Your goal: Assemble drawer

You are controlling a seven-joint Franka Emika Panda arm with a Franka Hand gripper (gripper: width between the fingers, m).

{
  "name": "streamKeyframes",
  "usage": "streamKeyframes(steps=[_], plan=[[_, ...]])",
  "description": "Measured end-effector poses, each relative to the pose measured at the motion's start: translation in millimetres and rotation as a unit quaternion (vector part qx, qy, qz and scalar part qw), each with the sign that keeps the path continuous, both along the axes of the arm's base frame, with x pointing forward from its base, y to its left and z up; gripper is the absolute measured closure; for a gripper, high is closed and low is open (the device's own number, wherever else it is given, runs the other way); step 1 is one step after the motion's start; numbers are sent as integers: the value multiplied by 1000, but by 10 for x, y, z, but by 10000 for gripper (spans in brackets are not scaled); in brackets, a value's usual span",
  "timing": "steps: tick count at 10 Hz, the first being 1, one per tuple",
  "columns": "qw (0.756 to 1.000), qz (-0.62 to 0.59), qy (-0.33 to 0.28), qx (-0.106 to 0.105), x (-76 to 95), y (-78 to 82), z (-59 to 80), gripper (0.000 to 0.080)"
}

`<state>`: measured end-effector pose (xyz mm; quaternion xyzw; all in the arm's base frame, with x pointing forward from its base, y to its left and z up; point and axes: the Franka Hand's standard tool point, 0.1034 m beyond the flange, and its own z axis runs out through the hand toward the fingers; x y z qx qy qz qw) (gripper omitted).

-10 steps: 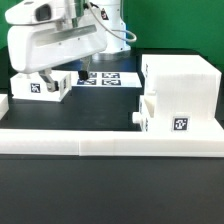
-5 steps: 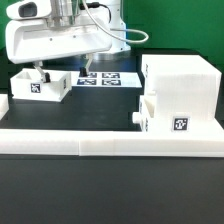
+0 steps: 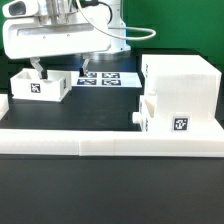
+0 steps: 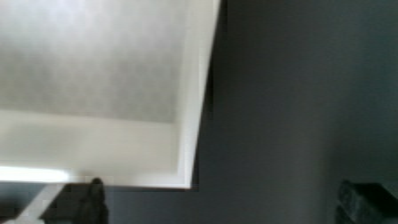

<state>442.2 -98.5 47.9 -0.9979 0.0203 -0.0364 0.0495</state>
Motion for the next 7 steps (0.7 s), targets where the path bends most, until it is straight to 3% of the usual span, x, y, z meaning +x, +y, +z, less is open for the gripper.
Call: streamKeyframes(steps=[2,7], plan=[[998,-68,16,5,-128,30,-39,151],[998,-61,23,0,-388,83,-186,151]])
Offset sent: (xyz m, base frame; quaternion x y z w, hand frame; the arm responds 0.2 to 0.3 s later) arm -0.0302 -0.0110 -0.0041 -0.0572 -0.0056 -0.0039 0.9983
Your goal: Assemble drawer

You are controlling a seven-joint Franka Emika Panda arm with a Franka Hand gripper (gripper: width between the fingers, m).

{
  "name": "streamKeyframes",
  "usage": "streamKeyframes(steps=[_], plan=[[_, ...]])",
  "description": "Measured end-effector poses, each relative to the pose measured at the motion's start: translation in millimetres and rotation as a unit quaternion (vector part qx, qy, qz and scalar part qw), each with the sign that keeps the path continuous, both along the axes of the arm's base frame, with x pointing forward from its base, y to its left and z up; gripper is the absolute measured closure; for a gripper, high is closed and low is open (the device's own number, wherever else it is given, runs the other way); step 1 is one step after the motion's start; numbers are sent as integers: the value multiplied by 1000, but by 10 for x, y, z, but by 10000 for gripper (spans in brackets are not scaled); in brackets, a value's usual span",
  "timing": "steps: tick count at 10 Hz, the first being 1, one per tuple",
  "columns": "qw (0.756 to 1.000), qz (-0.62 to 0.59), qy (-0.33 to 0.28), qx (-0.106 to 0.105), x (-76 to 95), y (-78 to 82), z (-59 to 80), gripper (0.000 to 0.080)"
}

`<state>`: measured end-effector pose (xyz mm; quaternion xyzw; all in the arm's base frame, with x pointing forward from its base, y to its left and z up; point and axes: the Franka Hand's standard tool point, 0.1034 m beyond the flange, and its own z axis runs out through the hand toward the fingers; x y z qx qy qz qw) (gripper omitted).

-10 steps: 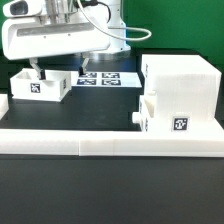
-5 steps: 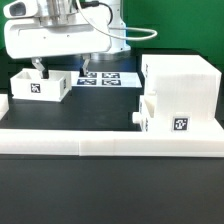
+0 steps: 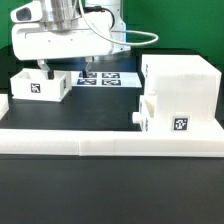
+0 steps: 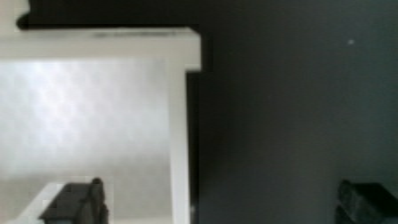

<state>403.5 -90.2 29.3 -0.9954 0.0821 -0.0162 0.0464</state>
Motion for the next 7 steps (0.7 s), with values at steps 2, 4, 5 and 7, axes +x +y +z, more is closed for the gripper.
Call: streamKeyframes(steps=[2,4,5,7], plan=[[1000,-2,-8,-9,-94,15,-171,151],[1000,4,-9,-11,-125,-28,-232,151],[1000,4,-9,-12,-129,-27,-243,151],[1000,6,-12,-13,-119,-14,-243,151]])
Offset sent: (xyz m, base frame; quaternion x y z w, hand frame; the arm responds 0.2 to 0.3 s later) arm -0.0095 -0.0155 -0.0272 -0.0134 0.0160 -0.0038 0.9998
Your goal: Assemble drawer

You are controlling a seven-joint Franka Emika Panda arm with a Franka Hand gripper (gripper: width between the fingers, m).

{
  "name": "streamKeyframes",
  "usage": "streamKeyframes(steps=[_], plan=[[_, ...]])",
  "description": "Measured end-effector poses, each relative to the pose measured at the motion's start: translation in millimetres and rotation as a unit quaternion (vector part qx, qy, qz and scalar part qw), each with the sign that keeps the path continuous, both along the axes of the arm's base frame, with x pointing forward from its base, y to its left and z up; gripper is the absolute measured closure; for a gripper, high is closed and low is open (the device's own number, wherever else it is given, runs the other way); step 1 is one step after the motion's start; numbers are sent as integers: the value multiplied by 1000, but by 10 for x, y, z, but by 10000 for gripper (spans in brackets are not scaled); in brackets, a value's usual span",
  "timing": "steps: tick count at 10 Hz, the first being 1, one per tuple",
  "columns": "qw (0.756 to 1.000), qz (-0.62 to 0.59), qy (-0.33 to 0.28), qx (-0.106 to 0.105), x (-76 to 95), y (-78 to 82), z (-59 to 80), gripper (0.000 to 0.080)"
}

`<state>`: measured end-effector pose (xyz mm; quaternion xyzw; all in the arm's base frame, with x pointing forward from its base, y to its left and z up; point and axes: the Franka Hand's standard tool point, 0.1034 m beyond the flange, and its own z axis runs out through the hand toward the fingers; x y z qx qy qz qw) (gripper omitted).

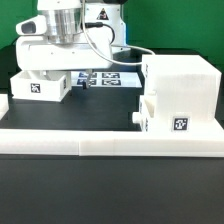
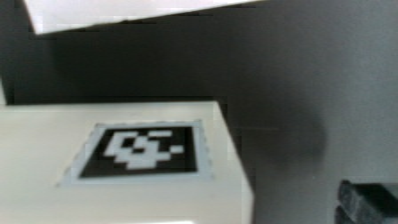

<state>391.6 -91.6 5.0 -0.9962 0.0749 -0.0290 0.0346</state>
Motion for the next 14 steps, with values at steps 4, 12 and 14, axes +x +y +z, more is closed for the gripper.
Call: streamKeyframes(steps=[4,12,14], plan=[[1000,3,0,0,0,-1,0,570],[1000,3,-3,-1,18,-7,12,756],[1000,9,4,5,51,38,46,755]])
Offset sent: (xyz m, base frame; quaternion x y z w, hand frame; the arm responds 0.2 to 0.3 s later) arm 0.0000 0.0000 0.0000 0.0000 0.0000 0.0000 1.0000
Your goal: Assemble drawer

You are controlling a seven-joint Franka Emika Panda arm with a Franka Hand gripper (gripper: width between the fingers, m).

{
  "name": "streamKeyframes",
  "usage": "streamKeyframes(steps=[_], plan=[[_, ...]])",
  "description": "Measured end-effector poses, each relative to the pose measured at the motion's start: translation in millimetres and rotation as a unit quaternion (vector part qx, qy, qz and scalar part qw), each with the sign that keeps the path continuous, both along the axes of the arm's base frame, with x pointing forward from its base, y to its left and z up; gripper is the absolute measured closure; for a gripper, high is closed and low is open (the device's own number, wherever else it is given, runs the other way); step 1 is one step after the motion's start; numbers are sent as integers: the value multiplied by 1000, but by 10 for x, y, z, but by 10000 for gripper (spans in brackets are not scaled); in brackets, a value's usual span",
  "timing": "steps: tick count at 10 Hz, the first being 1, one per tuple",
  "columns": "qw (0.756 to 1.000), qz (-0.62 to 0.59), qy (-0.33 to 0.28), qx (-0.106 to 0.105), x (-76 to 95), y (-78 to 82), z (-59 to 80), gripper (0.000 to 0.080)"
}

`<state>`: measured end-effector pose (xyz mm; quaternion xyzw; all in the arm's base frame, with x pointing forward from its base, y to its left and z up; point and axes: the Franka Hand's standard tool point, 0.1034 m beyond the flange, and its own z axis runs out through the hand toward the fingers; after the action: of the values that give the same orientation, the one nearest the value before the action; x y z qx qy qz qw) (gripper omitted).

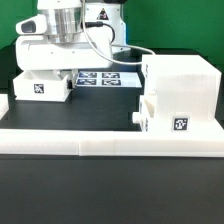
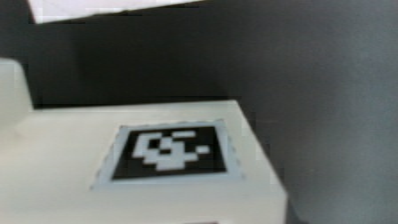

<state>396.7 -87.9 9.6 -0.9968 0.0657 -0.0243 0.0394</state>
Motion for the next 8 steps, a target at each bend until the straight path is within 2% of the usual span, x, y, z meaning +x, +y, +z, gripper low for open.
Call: streamKeyframes(steps=[5,6,8], plan=[[997,68,24,42,595,434,463,755],[995,90,18,44,703,450,506,755],[993,104,17,44,700,446,499,755]])
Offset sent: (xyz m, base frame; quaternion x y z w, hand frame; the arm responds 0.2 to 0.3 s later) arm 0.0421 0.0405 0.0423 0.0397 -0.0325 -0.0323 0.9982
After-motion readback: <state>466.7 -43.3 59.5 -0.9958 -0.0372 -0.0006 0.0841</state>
